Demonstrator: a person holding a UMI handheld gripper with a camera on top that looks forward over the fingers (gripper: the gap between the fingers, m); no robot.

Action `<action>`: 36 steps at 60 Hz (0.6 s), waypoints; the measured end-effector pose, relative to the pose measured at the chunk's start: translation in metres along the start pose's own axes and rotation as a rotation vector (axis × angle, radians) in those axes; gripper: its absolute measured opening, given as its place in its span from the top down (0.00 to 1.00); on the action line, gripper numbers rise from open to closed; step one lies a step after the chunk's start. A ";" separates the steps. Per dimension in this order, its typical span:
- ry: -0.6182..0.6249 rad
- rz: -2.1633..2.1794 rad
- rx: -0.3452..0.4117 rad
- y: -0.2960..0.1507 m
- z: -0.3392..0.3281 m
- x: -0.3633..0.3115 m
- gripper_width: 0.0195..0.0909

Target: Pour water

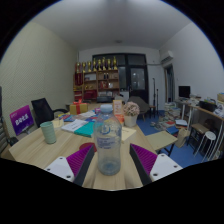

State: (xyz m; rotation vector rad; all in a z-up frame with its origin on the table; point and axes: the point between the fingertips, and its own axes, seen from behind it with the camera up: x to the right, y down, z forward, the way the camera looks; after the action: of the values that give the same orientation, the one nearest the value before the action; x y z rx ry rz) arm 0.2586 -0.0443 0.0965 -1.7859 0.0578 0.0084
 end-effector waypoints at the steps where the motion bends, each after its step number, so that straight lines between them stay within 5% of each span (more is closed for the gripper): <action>1: 0.001 -0.001 0.004 -0.001 0.003 -0.002 0.14; 18: -0.030 -0.046 0.053 -0.019 0.073 -0.022 0.16; 21: -0.019 -0.060 0.013 -0.014 0.079 -0.020 0.42; 30: 0.003 -0.084 0.053 -0.017 0.086 -0.025 0.49; 36: 0.024 -0.028 -0.012 -0.014 0.085 -0.021 0.59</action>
State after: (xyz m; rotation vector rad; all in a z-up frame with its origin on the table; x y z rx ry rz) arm 0.2401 0.0427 0.0928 -1.7991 0.0496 -0.0329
